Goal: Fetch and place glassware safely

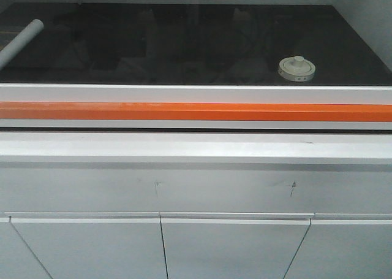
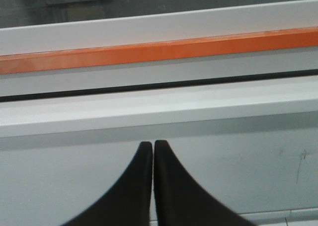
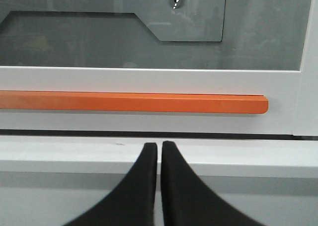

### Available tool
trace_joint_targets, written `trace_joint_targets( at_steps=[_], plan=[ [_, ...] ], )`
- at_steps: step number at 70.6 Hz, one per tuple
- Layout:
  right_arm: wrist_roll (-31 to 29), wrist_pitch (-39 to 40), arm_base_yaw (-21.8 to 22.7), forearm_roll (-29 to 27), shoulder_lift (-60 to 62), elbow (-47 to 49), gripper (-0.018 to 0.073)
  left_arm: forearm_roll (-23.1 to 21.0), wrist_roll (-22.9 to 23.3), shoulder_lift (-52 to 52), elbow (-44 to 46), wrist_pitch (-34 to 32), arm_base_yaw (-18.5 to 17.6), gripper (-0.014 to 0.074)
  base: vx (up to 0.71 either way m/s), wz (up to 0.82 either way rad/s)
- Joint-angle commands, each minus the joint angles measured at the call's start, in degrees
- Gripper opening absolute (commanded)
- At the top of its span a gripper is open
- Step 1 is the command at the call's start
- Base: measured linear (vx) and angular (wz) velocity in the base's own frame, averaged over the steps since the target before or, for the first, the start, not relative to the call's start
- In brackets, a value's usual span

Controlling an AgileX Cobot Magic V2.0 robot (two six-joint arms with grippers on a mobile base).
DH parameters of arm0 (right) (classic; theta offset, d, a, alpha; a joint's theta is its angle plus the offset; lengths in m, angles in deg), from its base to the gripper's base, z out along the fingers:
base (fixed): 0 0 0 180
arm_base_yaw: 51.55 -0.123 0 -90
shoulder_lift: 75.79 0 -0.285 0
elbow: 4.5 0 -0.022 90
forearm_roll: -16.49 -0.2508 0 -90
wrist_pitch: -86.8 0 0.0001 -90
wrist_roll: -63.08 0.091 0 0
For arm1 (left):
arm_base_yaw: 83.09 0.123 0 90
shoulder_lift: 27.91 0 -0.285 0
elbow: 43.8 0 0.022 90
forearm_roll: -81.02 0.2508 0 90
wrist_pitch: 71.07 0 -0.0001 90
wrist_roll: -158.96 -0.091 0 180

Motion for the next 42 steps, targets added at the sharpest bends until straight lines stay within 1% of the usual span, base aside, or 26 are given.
trace_joint_targets(
  at_steps=[1,9,13,17,20,26,32,42],
  plan=[
    [-0.5,4.6,-0.2,0.4,0.7,-1.1,-0.0003,-2.2,0.5,0.7,-1.5,-8.9,0.0,-0.0007,0.00,0.00],
    [-0.4,6.6,-0.2,0.2,0.7,-1.0,-0.0003,-5.1,0.5,0.7,-0.8,-15.0,0.0,-0.0007,0.00,0.00],
    [-0.4,9.7,-0.2,0.2,0.7,-0.7,-0.0003,-6.4,1.0,0.7,-0.8,-20.5,0.0,-0.0007,0.00,0.00],
    [-0.4,12.6,-0.2,0.2,0.7,0.1,-0.0003,-6.6,2.4,0.7,-0.5,-25.5,0.0,-0.0007,0.00,0.00],
    [-0.6,13.9,-0.2,0.3,0.7,1.4,-0.0003,-6.5,3.6,0.7,0.5,-27.4,0.0,-0.0007,0.00,0.00],
    [-1.3,13.9,-0.2,0.5,0.3,5.9,-0.0003,-6.3,4.0,0.1,4.7,-27.4,0.0,-0.0007,0.00,0.00],
    [-2.5,13.6,-0.2,0.5,-2.1,12.4,-0.0003,-6.3,3.9,-2.4,11.3,-26.3,0.0,-0.0007,0.00,0.00],
    [-2.8,12.9,-0.2,0.4,-11.4,25.1,-0.0003,-5.8,3.9,-11.7,24.6,-24.7,0.0,-0.0007,0.00,0.00]
  ],
)
